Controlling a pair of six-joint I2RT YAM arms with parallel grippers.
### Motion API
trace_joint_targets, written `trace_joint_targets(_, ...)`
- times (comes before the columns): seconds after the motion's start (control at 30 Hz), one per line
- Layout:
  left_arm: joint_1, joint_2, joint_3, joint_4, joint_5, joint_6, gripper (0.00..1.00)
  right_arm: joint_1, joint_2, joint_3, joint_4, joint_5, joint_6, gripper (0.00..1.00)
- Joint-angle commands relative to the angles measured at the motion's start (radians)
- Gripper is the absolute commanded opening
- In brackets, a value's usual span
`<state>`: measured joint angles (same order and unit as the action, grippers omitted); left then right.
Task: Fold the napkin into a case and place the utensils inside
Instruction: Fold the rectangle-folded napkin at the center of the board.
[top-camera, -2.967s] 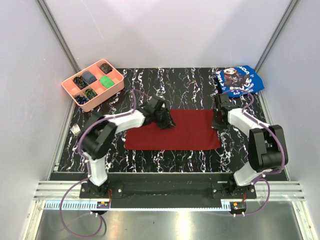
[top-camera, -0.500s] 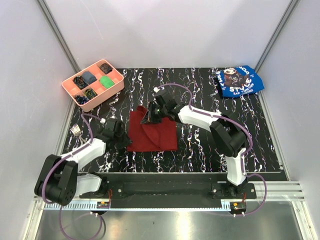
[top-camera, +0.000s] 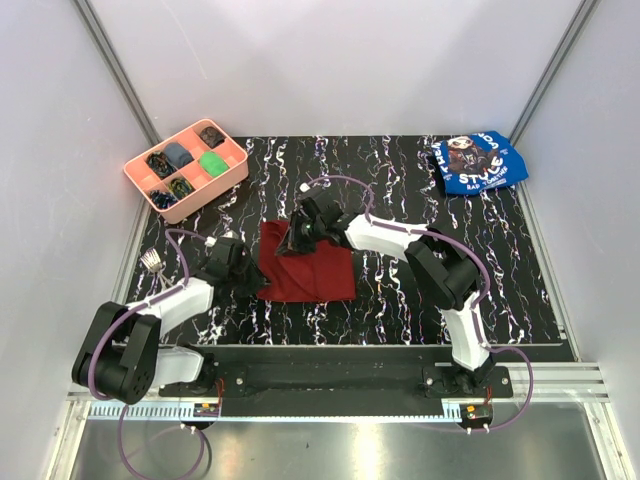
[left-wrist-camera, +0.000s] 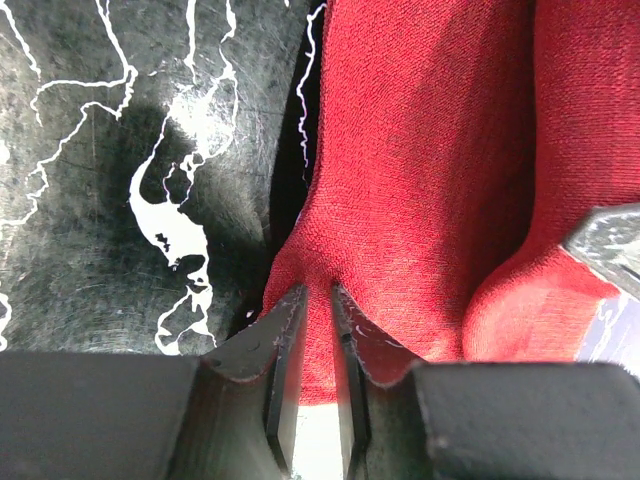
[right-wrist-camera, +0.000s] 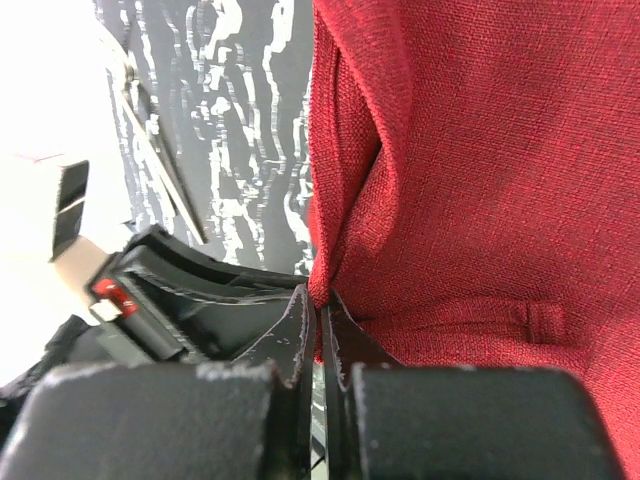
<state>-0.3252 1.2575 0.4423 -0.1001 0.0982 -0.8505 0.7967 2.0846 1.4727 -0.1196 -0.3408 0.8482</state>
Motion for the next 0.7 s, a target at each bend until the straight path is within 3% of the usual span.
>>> trace_joint_targets(0.0,0.0,-0.006,-0.034,-0.038,0.006,0.004,0.22,0.015,-0.014,0.075,0.015,0.005,0.02,0.0)
trace_joint_targets(0.67,0.0,-0.052,-0.031,-0.073,-0.009,0.007,0.23,0.019,0.097,0.135,0.017,-0.012,0.065,0.0)
